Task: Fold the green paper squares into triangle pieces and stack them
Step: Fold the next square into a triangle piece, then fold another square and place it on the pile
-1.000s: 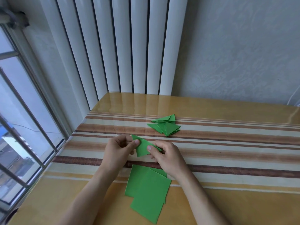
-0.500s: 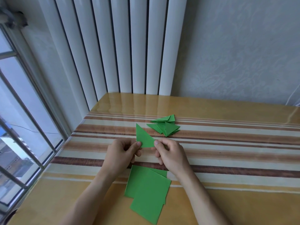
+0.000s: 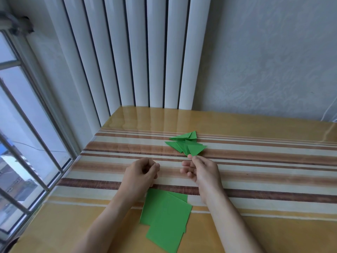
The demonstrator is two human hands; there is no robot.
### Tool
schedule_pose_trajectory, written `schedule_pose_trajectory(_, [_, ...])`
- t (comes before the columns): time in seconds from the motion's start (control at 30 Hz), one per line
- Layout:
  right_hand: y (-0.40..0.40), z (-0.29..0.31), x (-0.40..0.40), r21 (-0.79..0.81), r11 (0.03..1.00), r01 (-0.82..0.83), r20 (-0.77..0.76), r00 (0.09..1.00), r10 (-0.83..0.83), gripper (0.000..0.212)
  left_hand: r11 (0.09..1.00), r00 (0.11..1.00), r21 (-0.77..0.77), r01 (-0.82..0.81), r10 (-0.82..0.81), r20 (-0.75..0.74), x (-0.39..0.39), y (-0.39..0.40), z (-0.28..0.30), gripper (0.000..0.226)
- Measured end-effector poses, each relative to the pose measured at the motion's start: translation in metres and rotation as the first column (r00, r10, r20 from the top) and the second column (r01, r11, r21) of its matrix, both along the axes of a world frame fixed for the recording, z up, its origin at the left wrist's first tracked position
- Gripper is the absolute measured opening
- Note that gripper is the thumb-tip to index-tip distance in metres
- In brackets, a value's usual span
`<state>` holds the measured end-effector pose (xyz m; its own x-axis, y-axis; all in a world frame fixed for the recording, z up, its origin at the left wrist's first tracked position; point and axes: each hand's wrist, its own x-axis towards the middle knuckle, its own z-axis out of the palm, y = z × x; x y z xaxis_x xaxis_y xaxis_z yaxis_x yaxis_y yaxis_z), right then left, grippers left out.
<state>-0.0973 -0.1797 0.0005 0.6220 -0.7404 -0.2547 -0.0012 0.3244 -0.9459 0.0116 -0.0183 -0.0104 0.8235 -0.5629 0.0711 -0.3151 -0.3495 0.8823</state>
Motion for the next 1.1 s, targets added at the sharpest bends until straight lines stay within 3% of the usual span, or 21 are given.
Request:
schedule_pose_trajectory(0.2, [0.003,-0.001,-0.003,-0.122,0.990,-0.073,-0.052,0.996,0.067,0.031,1.000,1.000,0.005,0.002,-0.002,0.009,0.001,0.000,-0.001,0.025])
schedule_pose_trajectory(0.27, [0.001,-0.001,-0.004,-0.222,0.959,-0.175,-0.100,0.983,0.156,0.029,1.000,1.000,-0.011,-0.006,0.006,-0.001,0.001,0.000,-0.001,0.025])
schedule_pose_trajectory(0.33, [0.002,-0.001,-0.004,-0.421,0.826,-0.376,-0.239,0.924,0.299,0.021,0.998,1.000,-0.054,-0.027,0.027,-0.015,0.002,0.000,0.000,0.024])
schedule_pose_trajectory(0.4, [0.003,-0.001,-0.003,-0.555,0.606,-0.570,-0.400,0.821,0.407,0.015,0.992,0.997,-0.106,-0.071,0.069,-0.020,0.003,0.000,0.001,0.021])
schedule_pose_trajectory(0.5, [0.005,0.000,-0.005,-0.547,0.377,-0.748,-0.559,0.661,0.501,0.046,0.975,0.991,-0.177,-0.135,0.130,-0.040,0.005,-0.001,0.002,0.017])
schedule_pose_trajectory(0.6, [0.007,0.002,-0.009,-0.514,0.264,-0.816,-0.631,0.568,0.527,0.062,0.962,0.985,-0.213,-0.170,0.168,-0.029,0.006,0.001,0.002,0.015])
schedule_pose_trajectory(0.67, [0.011,0.001,-0.008,-0.561,0.254,-0.788,-0.632,0.606,0.484,0.055,0.965,0.988,-0.215,-0.149,0.154,0.006,0.007,0.003,0.002,0.015])
schedule_pose_trajectory(0.73, [0.014,-0.002,-0.005,-0.648,0.291,-0.704,-0.580,0.703,0.411,0.041,0.984,0.992,-0.168,-0.063,0.079,0.096,0.010,0.005,0.001,0.014])
schedule_pose_trajectory(0.83, [0.016,-0.009,-0.001,-0.760,0.303,-0.574,-0.504,0.816,0.283,0.029,0.985,0.963,0.007,0.175,-0.172,0.209,0.013,0.009,0.000,0.011])
schedule_pose_trajectory(0.97, [0.009,-0.019,0.002,-0.824,0.324,-0.465,-0.439,0.885,0.154,0.026,0.835,0.847,0.407,0.371,-0.484,0.220,0.010,0.010,-0.005,0.080])
schedule_pose_trajectory(1.03, [0.005,-0.022,0.003,-0.835,0.348,-0.426,-0.410,0.904,0.121,0.021,0.797,0.816,0.475,0.372,-0.525,0.241,0.011,0.010,-0.010,0.093])
schedule_pose_trajectory(1.1, [0.004,-0.023,0.004,-0.838,0.364,-0.406,-0.393,0.913,0.112,0.013,0.814,0.826,0.449,0.368,-0.508,0.244,0.013,0.010,-0.010,0.088])
